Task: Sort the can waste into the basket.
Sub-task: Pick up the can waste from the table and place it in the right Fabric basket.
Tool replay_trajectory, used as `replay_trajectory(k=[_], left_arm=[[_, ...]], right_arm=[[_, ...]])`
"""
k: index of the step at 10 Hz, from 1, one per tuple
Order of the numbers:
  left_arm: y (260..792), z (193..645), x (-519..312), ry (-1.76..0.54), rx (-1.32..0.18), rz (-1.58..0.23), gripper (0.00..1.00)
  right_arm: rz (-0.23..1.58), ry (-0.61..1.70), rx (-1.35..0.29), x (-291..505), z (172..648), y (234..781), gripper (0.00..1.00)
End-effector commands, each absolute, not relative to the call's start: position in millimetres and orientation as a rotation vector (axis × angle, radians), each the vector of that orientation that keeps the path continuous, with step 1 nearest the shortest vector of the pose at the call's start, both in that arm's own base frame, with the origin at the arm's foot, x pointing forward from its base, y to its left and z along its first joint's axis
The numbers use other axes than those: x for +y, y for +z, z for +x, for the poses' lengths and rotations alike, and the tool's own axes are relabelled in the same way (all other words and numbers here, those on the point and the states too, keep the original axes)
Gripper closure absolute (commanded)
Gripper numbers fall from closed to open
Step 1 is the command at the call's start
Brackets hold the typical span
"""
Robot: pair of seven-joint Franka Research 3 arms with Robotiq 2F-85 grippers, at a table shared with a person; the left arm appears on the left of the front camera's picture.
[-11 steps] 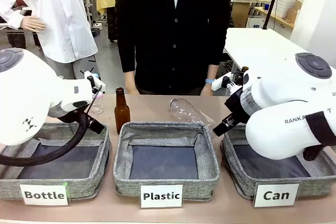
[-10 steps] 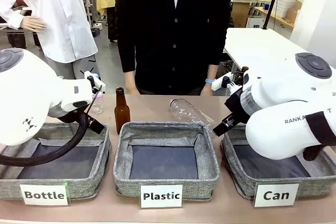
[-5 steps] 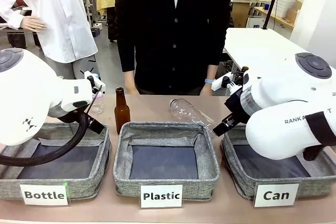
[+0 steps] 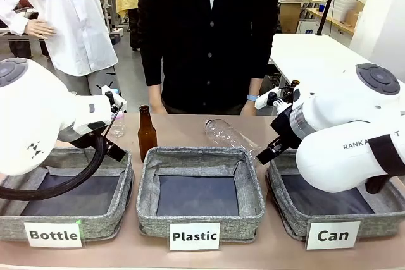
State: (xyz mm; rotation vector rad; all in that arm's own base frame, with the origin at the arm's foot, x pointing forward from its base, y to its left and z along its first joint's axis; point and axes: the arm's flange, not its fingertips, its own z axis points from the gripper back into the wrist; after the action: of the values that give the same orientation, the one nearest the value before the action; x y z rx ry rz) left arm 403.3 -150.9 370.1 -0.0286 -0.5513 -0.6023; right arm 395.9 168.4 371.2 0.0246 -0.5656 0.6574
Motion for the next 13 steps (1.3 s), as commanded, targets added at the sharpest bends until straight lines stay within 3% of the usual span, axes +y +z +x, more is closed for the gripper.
replay_trajectory(k=[1, 4, 5, 7, 9, 11, 13], left_arm=[[370.2, 403.3, -150.9, -0.602, -0.552, -0.029, 0.00], [370.1, 403.3, -150.9, -0.602, -0.551, -0.029, 0.00], [393.0, 393.8, -147.4, -0.591, -0.547, -0.074, 0.00], [457.9, 365.3, -122.3, -0.489, -0.442, -0.379, 0.00], [493.7, 328.8, -71.3, -0.603, -0.349, -0.604, 0.00], [509.7, 319.2, 16.3, -0.510, -0.427, -0.794, 0.00], [510.1, 329.4, 117.0, -0.236, -0.566, -0.969, 0.00]], right_arm=[[0.025, 0.656, -0.566, 168.3, 395.9, 371.2, 0.00], [0.025, 0.657, -0.566, 168.4, 395.9, 371.2, 0.00], [0.078, 0.656, -0.555, 162.2, 389.9, 397.5, 0.00], [0.309, 0.531, -0.457, 136.3, 360.4, 470.6, 0.00], [0.536, 0.398, -0.382, 76.8, 318.1, 524.4, 0.00], [0.716, 0.334, -0.451, -12.3, 289.8, 535.4, 0.00], [0.904, 0.154, -0.516, -98.8, 270.4, 514.8, 0.00]])
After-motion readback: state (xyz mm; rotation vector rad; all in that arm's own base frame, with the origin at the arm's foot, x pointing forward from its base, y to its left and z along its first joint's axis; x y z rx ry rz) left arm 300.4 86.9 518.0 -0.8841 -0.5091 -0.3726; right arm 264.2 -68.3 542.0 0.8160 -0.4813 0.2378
